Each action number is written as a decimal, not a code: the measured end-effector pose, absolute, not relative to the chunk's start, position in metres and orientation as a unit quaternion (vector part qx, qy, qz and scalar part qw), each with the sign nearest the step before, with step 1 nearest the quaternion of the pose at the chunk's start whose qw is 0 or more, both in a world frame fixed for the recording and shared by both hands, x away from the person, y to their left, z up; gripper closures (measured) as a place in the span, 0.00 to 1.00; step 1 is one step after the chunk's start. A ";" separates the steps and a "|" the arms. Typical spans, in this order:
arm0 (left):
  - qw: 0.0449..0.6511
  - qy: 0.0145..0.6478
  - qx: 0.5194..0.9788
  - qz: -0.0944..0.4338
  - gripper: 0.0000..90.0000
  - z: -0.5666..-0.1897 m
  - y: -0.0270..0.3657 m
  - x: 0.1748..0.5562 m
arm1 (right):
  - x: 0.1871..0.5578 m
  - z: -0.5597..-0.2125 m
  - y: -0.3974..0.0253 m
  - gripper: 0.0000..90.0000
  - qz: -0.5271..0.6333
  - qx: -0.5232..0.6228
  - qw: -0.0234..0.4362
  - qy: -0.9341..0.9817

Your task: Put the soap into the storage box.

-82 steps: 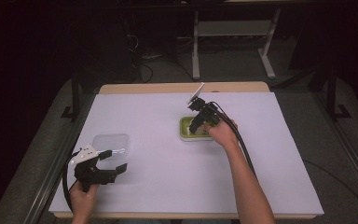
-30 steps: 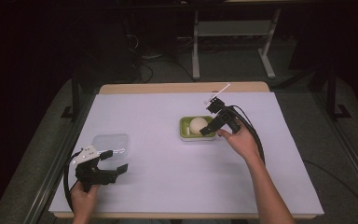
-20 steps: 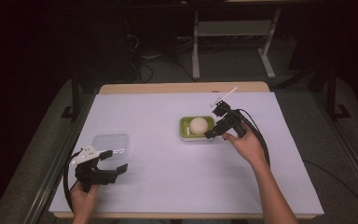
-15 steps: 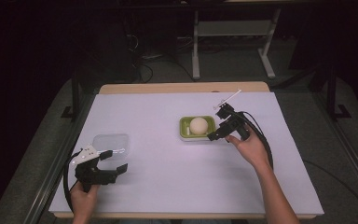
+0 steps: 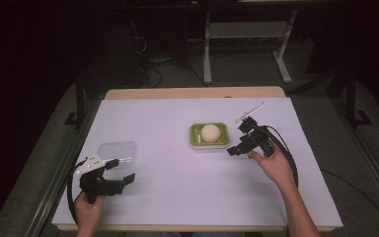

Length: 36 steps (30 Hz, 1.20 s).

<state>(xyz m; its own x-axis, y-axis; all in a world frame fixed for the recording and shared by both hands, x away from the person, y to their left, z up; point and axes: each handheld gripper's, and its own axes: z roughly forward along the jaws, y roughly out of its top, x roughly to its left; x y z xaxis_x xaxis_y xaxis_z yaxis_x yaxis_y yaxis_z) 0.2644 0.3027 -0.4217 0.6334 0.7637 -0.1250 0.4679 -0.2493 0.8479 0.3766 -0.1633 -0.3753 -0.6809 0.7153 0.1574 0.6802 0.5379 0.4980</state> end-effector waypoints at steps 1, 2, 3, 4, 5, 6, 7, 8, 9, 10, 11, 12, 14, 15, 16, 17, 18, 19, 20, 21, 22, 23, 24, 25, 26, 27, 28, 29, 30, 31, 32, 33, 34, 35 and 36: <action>0.466 0.398 0.774 0.159 0.14 -0.422 0.303 0.265 | 0.375 -0.376 -0.165 0.27 0.271 0.398 0.032 0.876; 0.466 0.398 0.774 0.158 0.14 -0.422 0.303 0.265 | 0.374 -0.376 -0.166 0.27 0.271 0.403 0.029 0.874; 0.467 0.398 0.774 0.158 0.14 -0.422 0.303 0.264 | 0.373 -0.376 -0.168 0.27 0.271 0.403 0.030 0.874; 0.468 0.397 0.774 0.159 0.14 -0.422 0.303 0.264 | 0.371 -0.377 -0.170 0.27 0.273 0.403 0.029 0.873; 0.468 0.396 0.774 0.159 0.14 -0.422 0.303 0.264 | 0.370 -0.378 -0.172 0.27 0.274 0.405 0.029 0.872; 0.467 0.395 0.775 0.159 0.14 -0.422 0.303 0.264 | 0.369 -0.379 -0.173 0.27 0.276 0.406 0.027 0.871; 0.467 0.395 0.774 0.160 0.14 -0.422 0.302 0.264 | 0.367 -0.379 -0.175 0.27 0.278 0.407 0.028 0.869; 0.468 0.393 0.775 0.161 0.14 -0.422 0.302 0.264 | 0.366 -0.380 -0.177 0.27 0.280 0.409 0.028 0.868; 0.468 0.393 0.775 0.161 0.14 -0.422 0.302 0.264 | 0.364 -0.381 -0.179 0.27 0.282 0.408 0.029 0.868; 0.468 0.393 0.775 0.160 0.14 -0.422 0.302 0.264 | 0.363 -0.381 -0.181 0.27 0.282 0.413 0.029 0.866; 0.468 0.394 0.775 0.160 0.14 -0.422 0.302 0.264 | 0.362 -0.382 -0.184 0.27 0.284 0.413 0.031 0.865; 0.468 0.394 0.775 0.160 0.14 -0.422 0.302 0.264 | 0.361 -0.383 -0.186 0.27 0.286 0.418 0.027 0.862; 0.469 0.394 0.774 0.160 0.14 -0.422 0.302 0.264 | 0.359 -0.385 -0.191 0.27 0.290 0.423 0.025 0.858; 0.470 0.395 0.773 0.159 0.14 -0.422 0.302 0.264 | 0.358 -0.386 -0.194 0.27 0.293 0.425 0.026 0.856; 0.469 0.395 0.773 0.160 0.14 -0.422 0.302 0.264 | 0.357 -0.387 -0.196 0.27 0.292 0.427 0.025 0.855; 0.469 0.395 0.773 0.160 0.14 -0.422 0.302 0.264 | 0.356 -0.388 -0.198 0.27 0.294 0.430 0.025 0.853; 0.469 0.394 0.774 0.160 0.14 -0.422 0.302 0.264 | 0.355 -0.388 -0.200 0.27 0.295 0.430 0.026 0.853; 0.468 0.394 0.775 0.160 0.14 -0.422 0.302 0.264 | 0.353 -0.389 -0.202 0.27 0.296 0.433 0.026 0.851; 0.469 0.394 0.774 0.159 0.14 -0.422 0.301 0.264 | 0.352 -0.390 -0.203 0.27 0.297 0.432 0.026 0.851; 0.469 0.394 0.774 0.160 0.14 -0.422 0.302 0.264 | 0.351 -0.391 -0.205 0.27 0.297 0.434 0.026 0.850; 0.469 0.394 0.774 0.159 0.14 -0.422 0.301 0.264 | 0.350 -0.392 -0.206 0.27 0.297 0.434 0.026 0.850; 0.469 0.394 0.774 0.159 0.14 -0.422 0.301 0.264 | 0.348 -0.392 -0.207 0.27 0.297 0.436 0.027 0.849; 0.469 0.394 0.774 0.159 0.14 -0.422 0.301 0.264 | 0.347 -0.393 -0.208 0.27 0.298 0.435 0.025 0.850; 0.469 0.393 0.775 0.159 0.14 -0.422 0.301 0.264 | 0.346 -0.393 -0.209 0.27 0.298 0.437 0.025 0.848; 0.469 0.393 0.775 0.159 0.14 -0.422 0.301 0.264 | 0.344 -0.394 -0.210 0.27 0.299 0.435 0.027 0.849; 0.467 0.393 0.776 0.158 0.14 -0.422 0.301 0.264 | 0.343 -0.394 -0.211 0.27 0.298 0.437 0.027 0.848; 0.467 0.392 0.776 0.159 0.14 -0.422 0.301 0.264 | 0.341 -0.395 -0.212 0.27 0.299 0.436 0.029 0.848; 0.467 0.392 0.777 0.159 0.14 -0.422 0.300 0.264 | 0.340 -0.395 -0.213 0.27 0.299 0.436 0.030 0.848; 0.466 0.391 0.777 0.159 0.14 -0.422 0.301 0.264 | 0.339 -0.396 -0.213 0.27 0.300 0.437 0.029 0.847; 0.466 0.393 0.777 0.159 0.14 -0.422 0.300 0.264 | 0.337 -0.396 -0.214 0.27 0.298 0.437 0.029 0.848; 0.467 0.394 0.776 0.158 0.14 -0.422 0.300 0.264 | 0.336 -0.397 -0.215 0.27 0.299 0.437 0.030 0.848; 0.467 0.393 0.776 0.158 0.14 -0.422 0.300 0.264 | 0.334 -0.397 -0.216 0.27 0.297 0.439 0.030 0.847; 0.467 0.392 0.777 0.159 0.14 -0.422 0.300 0.264 | 0.333 -0.398 -0.217 0.27 0.297 0.437 0.031 0.849; 0.468 0.393 0.776 0.159 0.14 -0.423 0.300 0.264 | 0.331 -0.398 -0.217 0.27 0.295 0.438 0.033 0.849; 0.468 0.393 0.776 0.159 0.14 -0.423 0.300 0.264 | 0.330 -0.399 -0.217 0.27 0.293 0.438 0.033 0.849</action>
